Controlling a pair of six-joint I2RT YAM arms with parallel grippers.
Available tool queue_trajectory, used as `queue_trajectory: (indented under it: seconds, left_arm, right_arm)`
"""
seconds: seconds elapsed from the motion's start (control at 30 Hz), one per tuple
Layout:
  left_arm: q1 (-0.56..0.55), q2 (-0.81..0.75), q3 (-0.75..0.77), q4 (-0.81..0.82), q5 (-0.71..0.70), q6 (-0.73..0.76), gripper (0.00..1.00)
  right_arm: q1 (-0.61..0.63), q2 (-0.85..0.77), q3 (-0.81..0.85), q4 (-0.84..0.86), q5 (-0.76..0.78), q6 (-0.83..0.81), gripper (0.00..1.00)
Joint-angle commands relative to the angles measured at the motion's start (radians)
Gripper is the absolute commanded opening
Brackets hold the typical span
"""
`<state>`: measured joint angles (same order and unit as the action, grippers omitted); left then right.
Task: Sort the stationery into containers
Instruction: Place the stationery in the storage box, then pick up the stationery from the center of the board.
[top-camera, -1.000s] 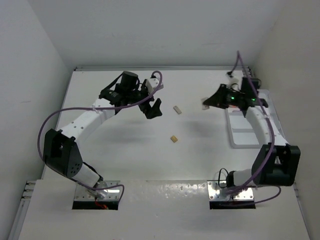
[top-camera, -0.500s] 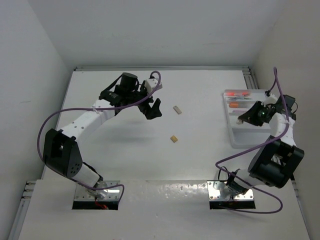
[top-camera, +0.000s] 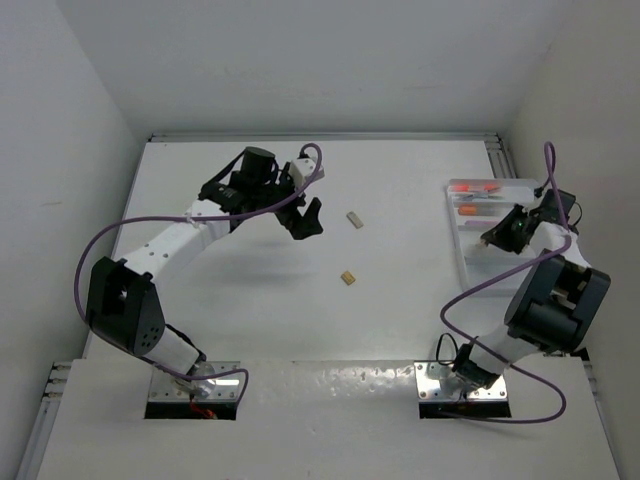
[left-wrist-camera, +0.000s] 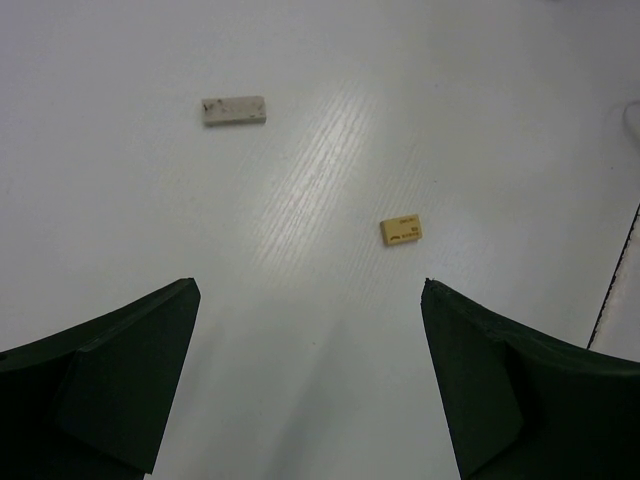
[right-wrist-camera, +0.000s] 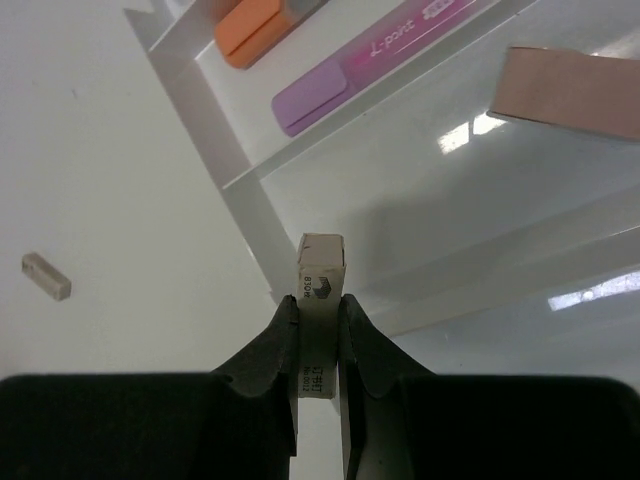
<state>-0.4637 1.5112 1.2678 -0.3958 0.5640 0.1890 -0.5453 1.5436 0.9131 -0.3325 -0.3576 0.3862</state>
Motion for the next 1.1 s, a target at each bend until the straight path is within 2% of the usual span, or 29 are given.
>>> queue_trajectory:
  seconds: [0.0, 0.17, 0.3, 0.33, 0.43, 0.57, 0.63, 0.7, 0.77, 0.8, 0.9, 0.97, 1.07]
  left_arm:
    - [0.008, 0.000, -0.008, 0.034, -0.001, -0.008, 1.00]
    - [0.020, 0.000, -0.013, 0.035, -0.001, -0.005, 1.00]
    - [0.026, 0.003, -0.018, 0.038, -0.001, -0.006, 1.00]
    - [0.026, 0.003, -0.019, 0.041, -0.001, -0.006, 1.00]
    - [0.028, 0.004, -0.022, 0.043, -0.012, 0.004, 1.00]
    - [0.025, 0.035, -0.007, 0.038, -0.004, 0.070, 1.00]
    - [0.013, 0.101, 0.054, 0.012, -0.004, 0.147, 1.00]
    - [-0.004, 0.213, 0.125, -0.053, 0.002, 0.240, 0.96]
    - [-0.022, 0.344, 0.267, -0.110, -0.035, 0.297, 0.92]
    - [-0.027, 0.387, 0.354, -0.112, -0.062, 0.282, 0.92]
    - [-0.024, 0.523, 0.450, -0.074, -0.093, 0.172, 0.89]
    - [-0.033, 0.557, 0.441, 0.023, -0.073, 0.153, 0.90]
    - [-0.044, 0.599, 0.445, 0.090, -0.075, 0.200, 0.90]
  right_arm:
    - [0.018, 0.026, 0.030, 0.088, 0.048, 0.059, 0.07]
    - [0.039, 0.069, 0.043, 0.115, 0.091, 0.111, 0.11]
    - [0.065, 0.096, 0.066, 0.079, 0.094, 0.128, 0.33]
    - [0.070, 0.098, 0.070, 0.069, 0.097, 0.131, 0.43]
    - [0.071, 0.075, 0.073, 0.052, 0.106, 0.125, 0.51]
    - [0.052, 0.010, 0.113, -0.009, 0.050, 0.100, 0.50]
    - [0.042, -0.013, 0.127, -0.043, -0.053, 0.091, 0.48]
    - [0.042, -0.052, 0.141, -0.060, -0.114, 0.060, 0.47]
    - [0.048, -0.074, 0.145, -0.105, -0.197, 0.017, 0.46]
    - [0.053, -0.098, 0.136, -0.117, -0.207, -0.006, 0.46]
    - [0.062, -0.169, 0.081, -0.131, -0.241, -0.030, 0.47]
    - [0.074, -0.209, 0.050, -0.114, -0.247, -0.050, 0.48]
    - [0.094, -0.258, 0.007, -0.115, -0.267, -0.092, 0.48]
